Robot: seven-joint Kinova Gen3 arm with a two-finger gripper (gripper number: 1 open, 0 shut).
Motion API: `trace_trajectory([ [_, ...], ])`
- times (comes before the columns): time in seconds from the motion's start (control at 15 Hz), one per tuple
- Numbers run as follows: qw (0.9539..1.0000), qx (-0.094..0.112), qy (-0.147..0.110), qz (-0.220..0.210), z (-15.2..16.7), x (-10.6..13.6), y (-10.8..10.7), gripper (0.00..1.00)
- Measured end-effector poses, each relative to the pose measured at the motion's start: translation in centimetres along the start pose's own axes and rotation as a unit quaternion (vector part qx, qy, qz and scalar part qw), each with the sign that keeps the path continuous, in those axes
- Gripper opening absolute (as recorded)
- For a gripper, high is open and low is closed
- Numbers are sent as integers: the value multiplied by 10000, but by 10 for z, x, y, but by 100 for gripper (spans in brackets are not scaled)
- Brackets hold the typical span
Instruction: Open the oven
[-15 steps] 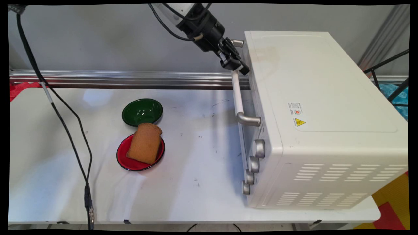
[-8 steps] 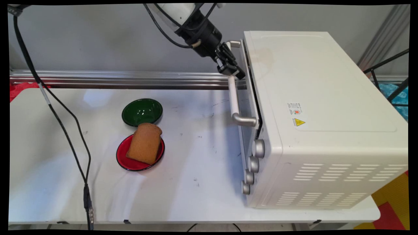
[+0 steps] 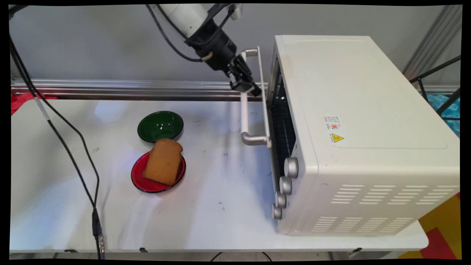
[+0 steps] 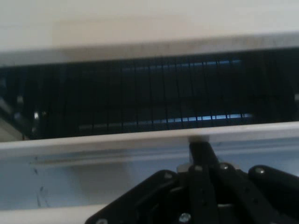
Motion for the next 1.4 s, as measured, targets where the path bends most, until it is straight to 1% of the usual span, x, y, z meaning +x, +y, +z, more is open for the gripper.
trace_trajectory([
  [0.27,9998,-40,-192,39,-4,-20,1,0],
  [0.4,9997,-62,-248,66,-3,-27,1,0],
  [0.73,9990,-111,-410,107,-2,-61,3,0],
  [1.0,9986,-116,-495,137,1,-81,3,0],
  [1.13,9984,-111,-532,154,4,-95,3,0],
  [1.4,9983,-111,-524,221,11,-117,3,0],
])
